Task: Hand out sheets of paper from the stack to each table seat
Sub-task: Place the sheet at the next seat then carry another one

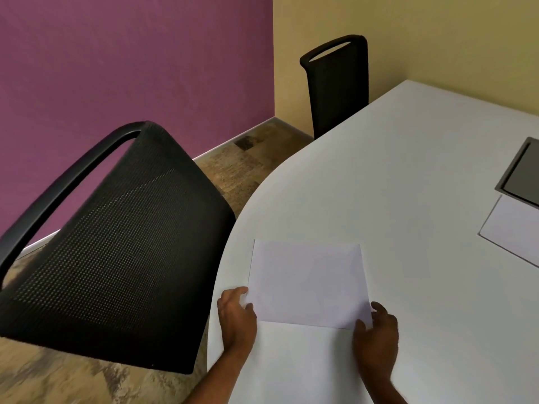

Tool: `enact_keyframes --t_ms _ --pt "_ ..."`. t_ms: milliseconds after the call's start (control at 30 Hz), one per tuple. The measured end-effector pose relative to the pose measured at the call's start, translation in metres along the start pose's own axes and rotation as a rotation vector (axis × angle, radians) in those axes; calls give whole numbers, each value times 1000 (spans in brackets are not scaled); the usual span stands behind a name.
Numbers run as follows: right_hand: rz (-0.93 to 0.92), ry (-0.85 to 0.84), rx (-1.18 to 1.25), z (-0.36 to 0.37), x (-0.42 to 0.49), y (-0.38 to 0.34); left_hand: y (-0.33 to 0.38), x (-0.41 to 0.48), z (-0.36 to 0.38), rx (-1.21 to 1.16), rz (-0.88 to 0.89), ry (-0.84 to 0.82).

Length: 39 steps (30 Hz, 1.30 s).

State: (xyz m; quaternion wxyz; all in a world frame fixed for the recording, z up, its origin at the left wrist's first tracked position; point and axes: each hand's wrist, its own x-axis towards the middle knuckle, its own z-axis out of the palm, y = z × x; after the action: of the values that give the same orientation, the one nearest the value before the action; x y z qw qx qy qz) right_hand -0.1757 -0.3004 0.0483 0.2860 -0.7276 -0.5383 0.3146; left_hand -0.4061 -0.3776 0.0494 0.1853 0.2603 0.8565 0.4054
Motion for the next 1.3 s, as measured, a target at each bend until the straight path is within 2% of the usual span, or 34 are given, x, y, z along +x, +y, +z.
enact_keyframes --t_ms 300,467,667,967,1300 --pt "-401 15 -398 3 5 13 -11 -3 5 223 197 -161" --pt "-453 25 -487 7 6 26 -19 -2 7 294 247 -179" --pt "-504 -8 -477 -2 9 27 -10 2 2 373 343 -197" --pt "-674 85 -387 -57 10 -11 69 -16 3 280 661 -159" --pt "-715 250 -373 -165 22 -39 197 -64 25 196 956 -209"
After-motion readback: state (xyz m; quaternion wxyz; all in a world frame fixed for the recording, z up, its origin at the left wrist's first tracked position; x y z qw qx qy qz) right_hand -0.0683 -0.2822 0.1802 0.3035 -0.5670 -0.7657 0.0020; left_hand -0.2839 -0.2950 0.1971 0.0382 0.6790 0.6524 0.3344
